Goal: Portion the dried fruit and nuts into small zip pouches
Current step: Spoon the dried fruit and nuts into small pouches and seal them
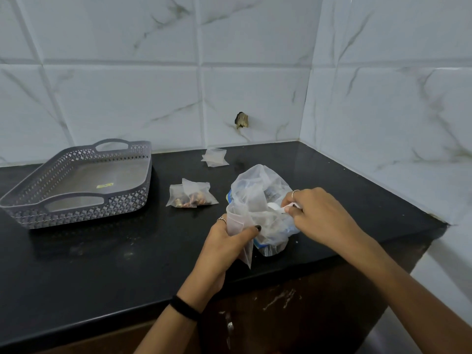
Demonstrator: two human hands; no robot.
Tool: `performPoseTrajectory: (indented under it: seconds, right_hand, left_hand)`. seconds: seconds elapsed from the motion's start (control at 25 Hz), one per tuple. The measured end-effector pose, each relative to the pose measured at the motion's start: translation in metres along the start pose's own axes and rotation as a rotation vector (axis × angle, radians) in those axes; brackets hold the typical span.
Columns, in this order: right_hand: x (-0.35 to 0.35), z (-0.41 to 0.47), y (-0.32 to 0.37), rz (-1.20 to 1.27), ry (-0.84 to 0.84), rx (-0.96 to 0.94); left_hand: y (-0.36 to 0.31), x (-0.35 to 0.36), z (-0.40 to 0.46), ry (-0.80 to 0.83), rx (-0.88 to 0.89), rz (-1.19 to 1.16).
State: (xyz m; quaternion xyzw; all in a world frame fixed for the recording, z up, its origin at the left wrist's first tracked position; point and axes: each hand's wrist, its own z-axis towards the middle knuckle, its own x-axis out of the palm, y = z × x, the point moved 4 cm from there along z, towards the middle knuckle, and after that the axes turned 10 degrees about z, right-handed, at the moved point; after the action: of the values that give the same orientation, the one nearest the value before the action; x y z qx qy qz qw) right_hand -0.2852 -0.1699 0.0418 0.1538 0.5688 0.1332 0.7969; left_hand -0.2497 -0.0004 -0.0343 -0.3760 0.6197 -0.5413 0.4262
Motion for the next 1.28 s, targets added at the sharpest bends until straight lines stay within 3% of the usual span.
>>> performPoseTrajectory:
  seconds: [0.44,0.72,0.84,1.28]
  right_hand:
    - [0.005,0.008,0.002,0.239,0.176,0.018]
    - [0.028,0.004,-0.04,1.237,0.141,0.664]
    - [0.042,-0.002,-0.047,1.525,0.131,0.817]
    - [0.027,-0.011,-0.051,1.668,0.021,0.726]
  left_hand:
    - [0.004,-0.003,0.005,-0.075,0.038,0.018]
    - [-0.007,0.005,0.004,-0.002,0.149,0.001]
    - [-0.005,0.003,0.0,0.002,0.162,-0.004]
    - [-0.006,-0.01,-0.007,-0.095,0.097,0.164]
